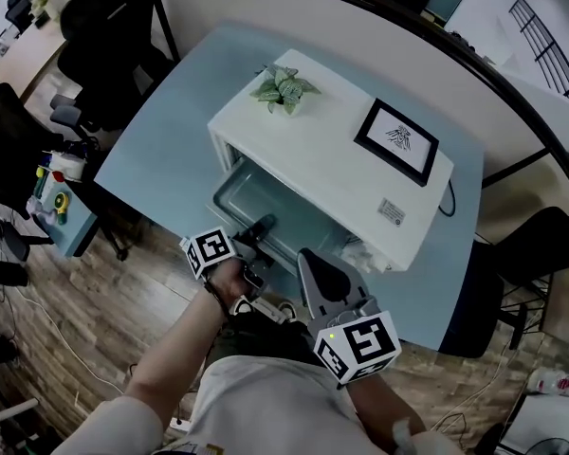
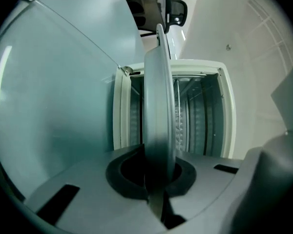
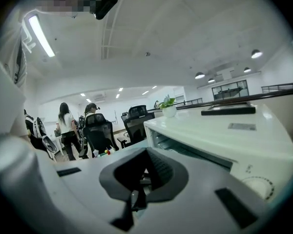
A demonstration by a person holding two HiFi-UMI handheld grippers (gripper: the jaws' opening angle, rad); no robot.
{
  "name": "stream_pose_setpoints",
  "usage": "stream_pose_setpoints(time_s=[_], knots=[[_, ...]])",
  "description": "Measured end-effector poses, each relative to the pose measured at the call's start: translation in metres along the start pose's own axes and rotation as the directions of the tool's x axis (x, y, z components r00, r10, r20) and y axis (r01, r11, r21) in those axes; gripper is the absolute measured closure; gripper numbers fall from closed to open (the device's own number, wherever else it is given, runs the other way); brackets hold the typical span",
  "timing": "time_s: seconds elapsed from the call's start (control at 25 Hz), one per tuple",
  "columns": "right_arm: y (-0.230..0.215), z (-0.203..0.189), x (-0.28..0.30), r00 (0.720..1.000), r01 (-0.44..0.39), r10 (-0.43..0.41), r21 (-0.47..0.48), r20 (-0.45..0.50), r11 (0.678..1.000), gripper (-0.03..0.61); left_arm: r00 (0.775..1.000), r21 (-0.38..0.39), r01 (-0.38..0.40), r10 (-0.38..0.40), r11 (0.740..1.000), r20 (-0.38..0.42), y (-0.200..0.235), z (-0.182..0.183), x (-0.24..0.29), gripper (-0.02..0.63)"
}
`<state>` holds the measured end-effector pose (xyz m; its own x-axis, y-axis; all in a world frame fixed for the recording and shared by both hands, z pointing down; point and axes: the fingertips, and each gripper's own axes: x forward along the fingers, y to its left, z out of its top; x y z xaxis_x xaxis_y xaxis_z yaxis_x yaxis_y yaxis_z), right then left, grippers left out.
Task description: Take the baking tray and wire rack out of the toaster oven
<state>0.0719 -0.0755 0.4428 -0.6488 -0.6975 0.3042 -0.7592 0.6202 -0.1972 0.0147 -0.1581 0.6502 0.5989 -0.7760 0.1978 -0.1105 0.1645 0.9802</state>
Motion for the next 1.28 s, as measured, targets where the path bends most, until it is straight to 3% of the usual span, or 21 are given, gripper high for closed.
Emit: stream_pose_setpoints(time_s=[0.4,0.72,1.04,1.28], knots=[[0.009,0.031,-0.012,1.000,-0.026,0.026,-0.036,0.003,0.999,0.575,1.000,-0.022,-0.007,0.007,1.000,0.000,0.002,-0.008,-0.042,0.603],[0.026,0.032,-0.011,0.998,-0.053,0.052,-0.035,-0.017,0.998,0.575,0.999,0.021,-0.036,0.036,0.999,-0.017,0.006,-0.011,-0.114,0.603],[0.061,0.049,-0.006,0.991,-0.131,0.131,-0.048,-0.001,0.990,0.575,0.997,-0.007,-0.002,0.002,1.000,0.073,-0.019,0.000,-0.184,0.603],[0.084,0.060,0.001,0.982,-0.187,0.188,-0.056,0.013,0.981,0.575,0.982,-0.014,0.034,-0.031,0.999,0.187,-0.042,0.015,-0.228,0.603]])
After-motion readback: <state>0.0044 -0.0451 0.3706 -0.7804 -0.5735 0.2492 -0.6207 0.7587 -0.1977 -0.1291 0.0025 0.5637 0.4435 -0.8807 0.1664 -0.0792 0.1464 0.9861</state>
